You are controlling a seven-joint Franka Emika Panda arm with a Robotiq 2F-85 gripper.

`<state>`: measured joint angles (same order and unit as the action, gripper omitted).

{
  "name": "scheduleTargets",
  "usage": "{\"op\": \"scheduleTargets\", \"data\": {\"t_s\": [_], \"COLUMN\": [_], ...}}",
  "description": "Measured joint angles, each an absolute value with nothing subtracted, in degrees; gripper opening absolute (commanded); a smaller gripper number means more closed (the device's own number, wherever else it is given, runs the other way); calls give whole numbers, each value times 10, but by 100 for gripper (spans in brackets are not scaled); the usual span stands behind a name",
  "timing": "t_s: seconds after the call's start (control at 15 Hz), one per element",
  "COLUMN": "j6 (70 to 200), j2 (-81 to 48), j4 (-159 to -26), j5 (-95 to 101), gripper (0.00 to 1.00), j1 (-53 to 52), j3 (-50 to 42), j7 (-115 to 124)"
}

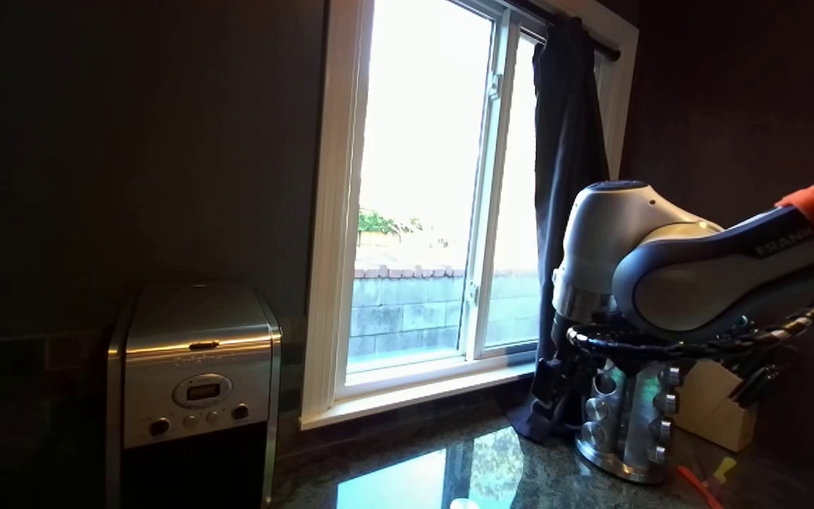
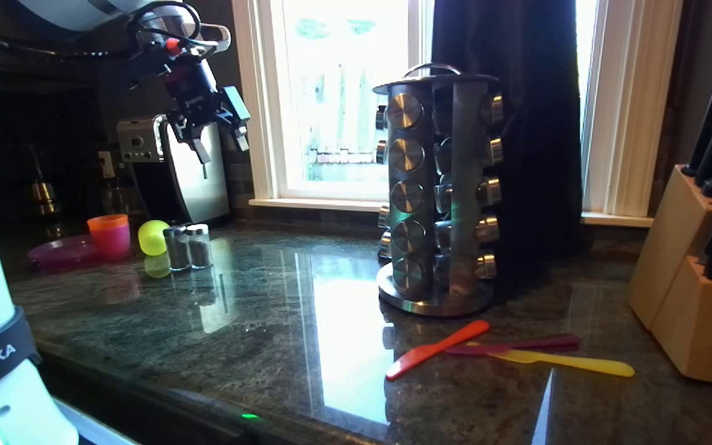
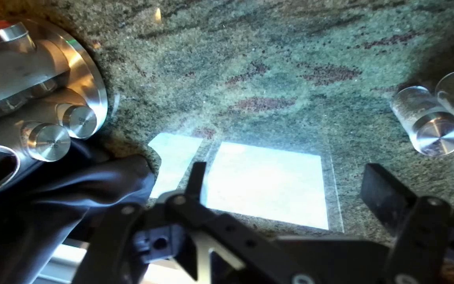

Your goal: Remove one bottle from the rack

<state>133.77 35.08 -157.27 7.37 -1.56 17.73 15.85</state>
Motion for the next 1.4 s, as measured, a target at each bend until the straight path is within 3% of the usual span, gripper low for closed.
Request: {"op": "scheduleTargets", "data": {"t_s": [0.73, 1.4], "j6": [1500, 1575], "j2": [273, 231], "j4": [-1572, -1571], "j5": [78, 163], "gripper": [100, 100], "j1": [70, 213], "j3": [201, 322], "j7": [459, 838]}}
